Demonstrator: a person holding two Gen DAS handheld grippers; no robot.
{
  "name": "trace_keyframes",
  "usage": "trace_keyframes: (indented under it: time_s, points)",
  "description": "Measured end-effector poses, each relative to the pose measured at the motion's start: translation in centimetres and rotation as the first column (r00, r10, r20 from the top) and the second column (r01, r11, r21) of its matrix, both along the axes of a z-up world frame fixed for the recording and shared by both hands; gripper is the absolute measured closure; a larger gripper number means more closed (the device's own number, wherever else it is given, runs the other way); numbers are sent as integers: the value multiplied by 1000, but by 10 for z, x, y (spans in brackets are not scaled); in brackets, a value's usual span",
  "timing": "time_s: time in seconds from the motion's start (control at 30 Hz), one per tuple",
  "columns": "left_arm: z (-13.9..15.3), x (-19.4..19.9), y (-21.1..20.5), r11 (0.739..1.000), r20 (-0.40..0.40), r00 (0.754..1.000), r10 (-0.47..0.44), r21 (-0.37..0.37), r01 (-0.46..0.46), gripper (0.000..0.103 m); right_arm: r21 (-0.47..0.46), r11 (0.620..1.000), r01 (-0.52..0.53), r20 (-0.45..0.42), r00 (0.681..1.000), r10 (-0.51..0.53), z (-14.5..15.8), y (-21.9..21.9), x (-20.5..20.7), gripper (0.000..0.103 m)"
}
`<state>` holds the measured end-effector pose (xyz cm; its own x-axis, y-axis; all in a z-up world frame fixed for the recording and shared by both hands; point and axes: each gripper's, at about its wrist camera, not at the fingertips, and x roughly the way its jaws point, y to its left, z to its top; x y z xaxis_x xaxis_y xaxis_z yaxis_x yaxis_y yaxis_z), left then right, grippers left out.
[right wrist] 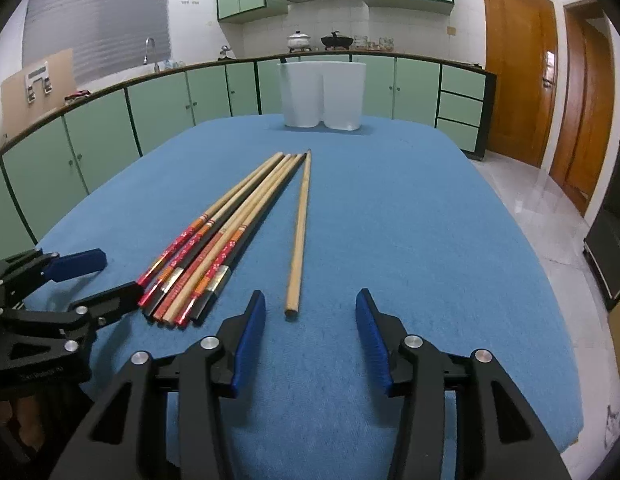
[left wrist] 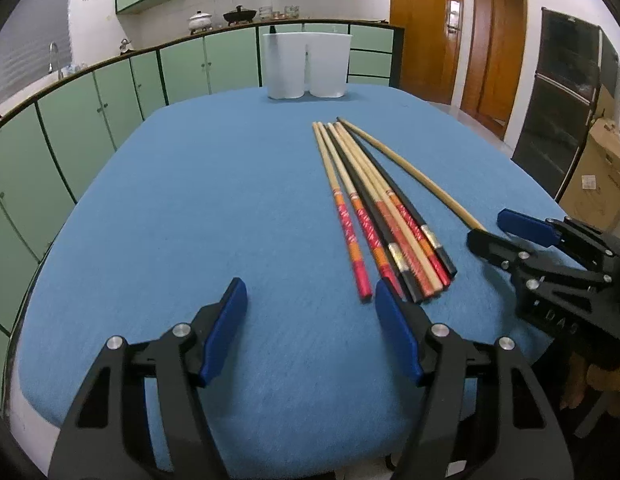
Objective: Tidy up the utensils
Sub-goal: 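Grasp a plain wooden chopstick from the bundle with the right tool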
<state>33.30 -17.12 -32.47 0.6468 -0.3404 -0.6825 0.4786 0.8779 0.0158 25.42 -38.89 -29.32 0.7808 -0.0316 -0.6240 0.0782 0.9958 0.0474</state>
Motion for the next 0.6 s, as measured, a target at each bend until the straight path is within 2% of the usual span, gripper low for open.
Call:
trace_keyframes:
  time_s: [0.03, 0.07, 0.1, 0.13, 0.17, 0.23, 0.3, 0.5, 0.57, 0.6]
  points:
    - [0, 2, -2, 1000, 4, 1000, 2, 0, -2, 40, -3, 1000, 2, 1, 1000, -2, 0, 0, 1, 61]
    - [-1, 4, -4, 1000, 10, 1000, 4, -2, -4, 43, -14, 1000, 8, 4, 1000, -8, 0, 0, 3, 72]
    - [0, 6, -5, 1000, 16, 1000, 7, -4, -7, 51, -20, 1000, 12, 6, 1000, -12, 0, 1, 4, 82]
    - [0, 6, -6, 1000, 25, 1000, 12, -3, -11, 60, -28, 999, 21, 7, 1000, -20, 0, 1, 5, 87]
    - [0, 7, -6, 1000, 32, 999, 19, -6, -19, 65, -36, 999, 36, 8, 999, -35, 0, 1, 5, 95]
    - [-1, 7, -4, 999, 43, 998, 37, -13, -36, 85, -37, 997, 68, 9, 998, -68, -1, -2, 4, 95]
    - [-1, 9, 1, 997, 46, 996, 80, -18, -80, 94, -45, 994, 101, 11, 995, -100, -1, -5, 2, 96]
    - [2, 18, 25, 974, 20, 975, 221, -48, -220, 94, -25, 990, 140, 2, 990, -140, 1, -11, -7, 96]
    - [3, 19, 30, 973, 18, 973, 230, -38, -229, 89, -15, 993, 119, -1, 993, -119, 1, -9, -11, 95]
    - [3, 19, 30, 972, 22, 972, 233, -32, -233, 78, -17, 994, 109, 2, 994, -109, 1, -7, -13, 95]
